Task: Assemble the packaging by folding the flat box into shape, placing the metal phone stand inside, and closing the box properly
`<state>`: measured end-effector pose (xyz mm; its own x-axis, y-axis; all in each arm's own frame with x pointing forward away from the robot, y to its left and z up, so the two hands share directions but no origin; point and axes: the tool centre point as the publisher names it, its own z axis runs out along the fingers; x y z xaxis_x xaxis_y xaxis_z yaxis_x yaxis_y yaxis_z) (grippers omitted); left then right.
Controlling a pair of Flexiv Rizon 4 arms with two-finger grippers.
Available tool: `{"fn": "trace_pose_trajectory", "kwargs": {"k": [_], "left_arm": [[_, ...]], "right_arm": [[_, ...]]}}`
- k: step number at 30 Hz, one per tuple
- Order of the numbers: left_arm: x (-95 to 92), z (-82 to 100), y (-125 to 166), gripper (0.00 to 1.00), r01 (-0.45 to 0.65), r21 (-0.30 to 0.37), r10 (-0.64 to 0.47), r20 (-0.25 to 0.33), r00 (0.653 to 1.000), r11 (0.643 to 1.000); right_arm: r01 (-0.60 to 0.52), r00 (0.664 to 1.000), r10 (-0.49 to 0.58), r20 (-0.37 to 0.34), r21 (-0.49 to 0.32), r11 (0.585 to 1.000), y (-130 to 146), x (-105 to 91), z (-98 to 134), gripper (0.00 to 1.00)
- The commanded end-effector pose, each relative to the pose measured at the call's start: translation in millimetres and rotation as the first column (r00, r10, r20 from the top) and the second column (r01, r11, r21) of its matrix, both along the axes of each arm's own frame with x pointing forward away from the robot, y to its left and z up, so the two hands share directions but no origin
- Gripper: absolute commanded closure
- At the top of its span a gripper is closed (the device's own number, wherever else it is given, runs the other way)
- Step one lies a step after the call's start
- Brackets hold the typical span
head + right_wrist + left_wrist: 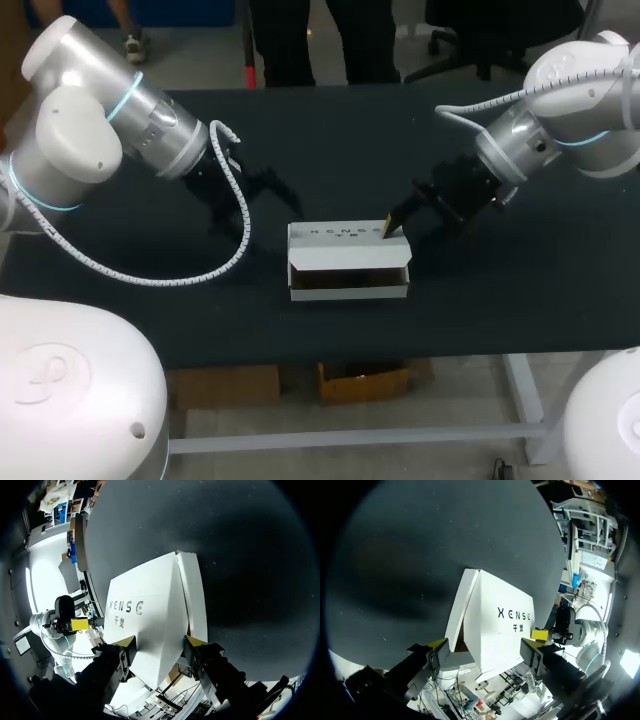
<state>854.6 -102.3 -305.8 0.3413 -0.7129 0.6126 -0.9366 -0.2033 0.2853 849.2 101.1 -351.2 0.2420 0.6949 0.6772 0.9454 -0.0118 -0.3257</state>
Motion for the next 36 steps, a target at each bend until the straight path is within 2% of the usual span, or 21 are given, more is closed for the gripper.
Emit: {"fn": "trace_pose_trajectory", "kwargs": {"k": [1,4,9,16,20,23,26,30,34,36], "left_arm": [[-9.3,17.7,4.6,0.0,0.018,0.039,-0.02,0.061,0.998,0.999],[-10.7,24.2,3.9,0.0,0.067,0.067,-0.075,0.113,0.991,0.995],[-17.2,33.2,3.1,0.0,0.159,0.11,-0.181,0.223,0.958,0.981],[-31.5,43.0,-2.1,0.0,0.277,0.186,-0.327,0.358,0.874,0.943],[-39.9,48.6,-6.8,0.0,0.358,0.247,-0.432,0.415,0.801,0.901],[-45.0,51.3,-10.9,0.0,0.432,0.311,-0.531,0.44,0.724,0.847],[-50.4,52.1,-15.1,0.0,0.485,0.379,-0.615,0.452,0.646,0.788],[-55.6,52.0,-21.0,0.0,0.527,0.441,-0.687,0.449,0.571,0.726],[-61.5,51.4,-26.9,0.0,0.584,0.509,-0.775,0.432,0.462,0.632],[-67.9,51.0,-30.6,0.0,0.616,0.549,-0.823,0.426,0.375,0.565]], "right_arm": [[-0.001,1.0,0.001,-0.003,0.002,1.0,0.2,1.1,-1.8,0.41],[-0.001,1.0,0.001,-0.004,0.002,1.0,-0.1,1.5,-2.4,0.41],[-0.001,1.0,0.001,-0.005,0.002,1.0,-0.5,2.4,-3.4,0.4],[-0.003,1.0,0.003,-0.009,0.001,1.0,-0.9,2.9,-6.8,0.41],[-0.002,1.0,0.002,-0.012,0.002,1.0,-1.0,3.1,-7.9,0.42],[-0.001,1.0,0.001,-0.012,0.003,1.0,-1.1,3.3,-8.1,0.44],[0.0,1.0,0.0,-0.011,0.004,1.0,-1.1,3.5,-8.3,0.44],[0.0,1.0,0.0,-0.011,0.004,1.0,-1.1,3.7,-8.5,0.41],[0.001,1.0,-0.001,-0.013,0.003,1.0,-1.4,3.8,-9.3,0.42],[0.001,1.0,-0.001,-0.013,0.002,1.0,-1.4,3.9,-9.5,0.42]]}}
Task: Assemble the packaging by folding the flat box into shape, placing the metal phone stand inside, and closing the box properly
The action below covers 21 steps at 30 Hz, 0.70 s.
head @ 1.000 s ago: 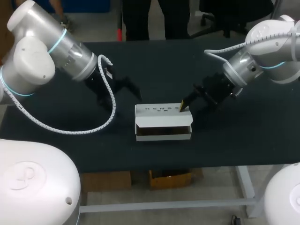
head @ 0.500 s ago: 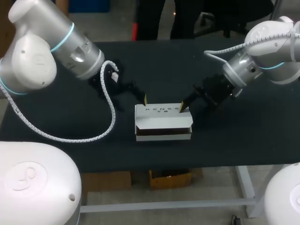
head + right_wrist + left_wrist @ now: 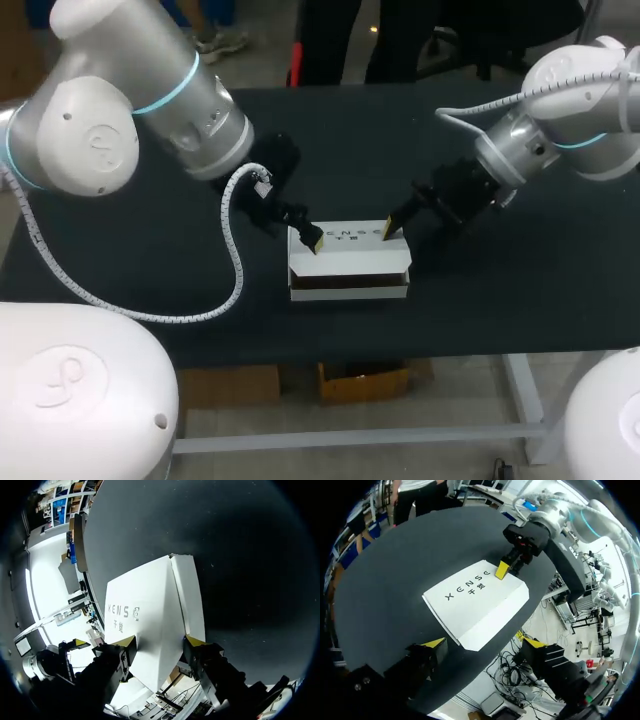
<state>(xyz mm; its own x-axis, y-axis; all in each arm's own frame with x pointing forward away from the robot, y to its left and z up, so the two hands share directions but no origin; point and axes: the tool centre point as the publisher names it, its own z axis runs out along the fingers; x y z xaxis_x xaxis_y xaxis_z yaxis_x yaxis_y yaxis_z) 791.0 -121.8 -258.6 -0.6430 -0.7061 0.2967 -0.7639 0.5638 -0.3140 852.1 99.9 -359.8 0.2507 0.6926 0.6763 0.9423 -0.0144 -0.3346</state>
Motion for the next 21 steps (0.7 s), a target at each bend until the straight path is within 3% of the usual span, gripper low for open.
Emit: {"fn": "trace_pose_trajectory", "kwargs": {"k": [1,21], "left_arm": [[-8.3,3.1,-12.1,0.0,0.153,0.103,-0.161,0.073,0.984,0.983],[-12.2,2.3,-13.0,0.0,0.187,0.106,-0.196,0.078,0.977,0.977]], "right_arm": [[-0.003,1.0,0.003,-0.004,0.0,1.0,-0.2,1.1,-0.9,0.42],[-0.008,1.0,0.008,0.009,-0.018,1.0,4.1,0.5,2.6,0.42]]}}
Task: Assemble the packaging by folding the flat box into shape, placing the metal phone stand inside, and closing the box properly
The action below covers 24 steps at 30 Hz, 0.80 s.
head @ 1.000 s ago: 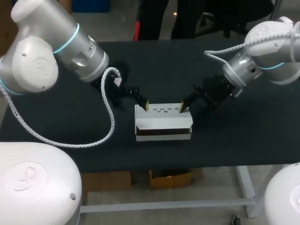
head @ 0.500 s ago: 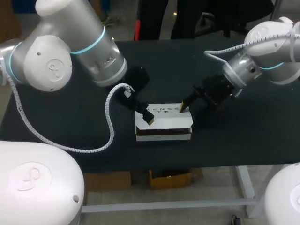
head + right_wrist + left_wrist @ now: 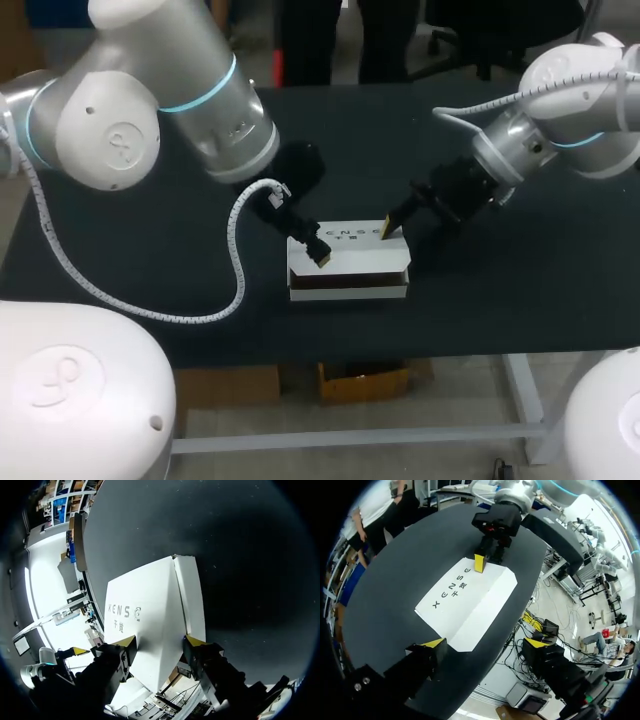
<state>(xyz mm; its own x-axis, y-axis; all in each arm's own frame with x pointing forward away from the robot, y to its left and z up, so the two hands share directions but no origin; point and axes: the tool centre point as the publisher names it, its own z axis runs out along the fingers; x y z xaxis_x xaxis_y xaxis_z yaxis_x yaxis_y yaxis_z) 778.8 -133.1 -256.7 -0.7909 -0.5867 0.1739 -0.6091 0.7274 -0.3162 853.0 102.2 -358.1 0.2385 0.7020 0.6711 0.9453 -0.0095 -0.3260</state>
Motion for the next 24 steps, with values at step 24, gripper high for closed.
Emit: {"fn": "trace_pose_trajectory", "kwargs": {"k": [24], "left_arm": [[28.8,-17.2,-5.4,0.0,0.453,0.249,-0.496,0.152,0.855,0.856]], "right_arm": [[-0.001,1.0,0.001,-0.001,-0.002,1.0,2.1,-2.2,-0.2,0.47]]}}
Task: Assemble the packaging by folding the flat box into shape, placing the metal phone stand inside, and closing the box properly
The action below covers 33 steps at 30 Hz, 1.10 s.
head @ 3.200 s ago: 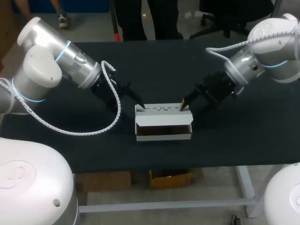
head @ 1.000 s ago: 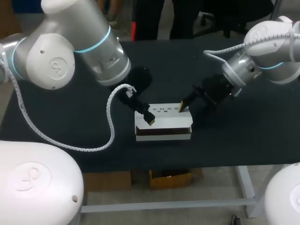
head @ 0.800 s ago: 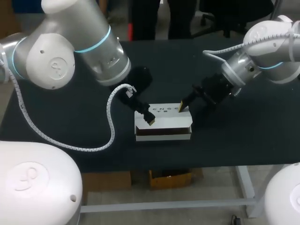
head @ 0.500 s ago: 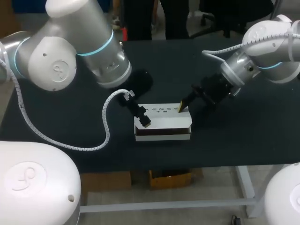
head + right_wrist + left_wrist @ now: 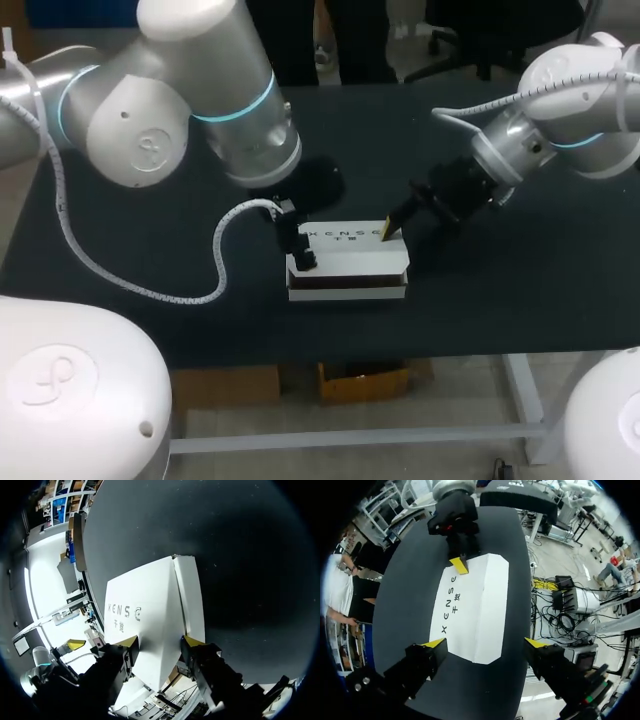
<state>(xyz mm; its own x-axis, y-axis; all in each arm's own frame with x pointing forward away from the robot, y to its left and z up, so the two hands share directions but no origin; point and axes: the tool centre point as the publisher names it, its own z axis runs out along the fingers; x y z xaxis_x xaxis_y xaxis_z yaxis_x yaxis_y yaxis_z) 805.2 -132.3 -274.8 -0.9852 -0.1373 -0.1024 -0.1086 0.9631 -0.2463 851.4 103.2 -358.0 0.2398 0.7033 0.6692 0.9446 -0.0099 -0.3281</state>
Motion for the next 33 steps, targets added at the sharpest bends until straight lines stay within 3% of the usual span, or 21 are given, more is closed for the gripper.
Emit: {"fn": "trace_pose_trajectory", "kwargs": {"k": [1,10,14,20,31,33], "left_arm": [[2.3,0.9,-6.1,0.0,-0.001,0.033,0.001,-0.007,1.0,0.999],[2.3,0.9,-6.1,0.0,-0.001,0.033,0.001,-0.007,1.0,0.999],[7.3,-3.0,-9.1,0.0,0.018,0.068,-0.018,0.0,1.0,0.997],[-0.3,-8.4,-14.1,0.0,0.02,0.112,-0.024,0.033,0.999,0.993],[5.1,-17.8,-13.8,0.0,0.03,0.119,-0.032,0.009,0.999,0.992],[6.7,-21.9,-13.4,0.05,0.031,0.115,-0.032,0.005,0.999,0.993]], "right_arm": [[-0.001,1.0,0.001,0.002,0.0,1.0,1.6,-0.6,-0.2,0.48],[-0.001,1.0,0.001,0.001,-0.004,1.0,1.5,-0.7,-0.2,0.47],[0.0,1.0,0.0,0.001,-0.004,1.0,1.7,-0.3,-0.1,0.49],[-0.002,1.0,0.002,-0.001,-0.006,1.0,2.1,1.0,-0.9,0.5],[0.002,1.0,-0.002,-0.003,-0.007,1.0,0.8,2.1,-1.7,0.5],[0.001,1.0,-0.001,-0.003,-0.007,1.0,1.1,2.7,-1.6,0.51]]}}
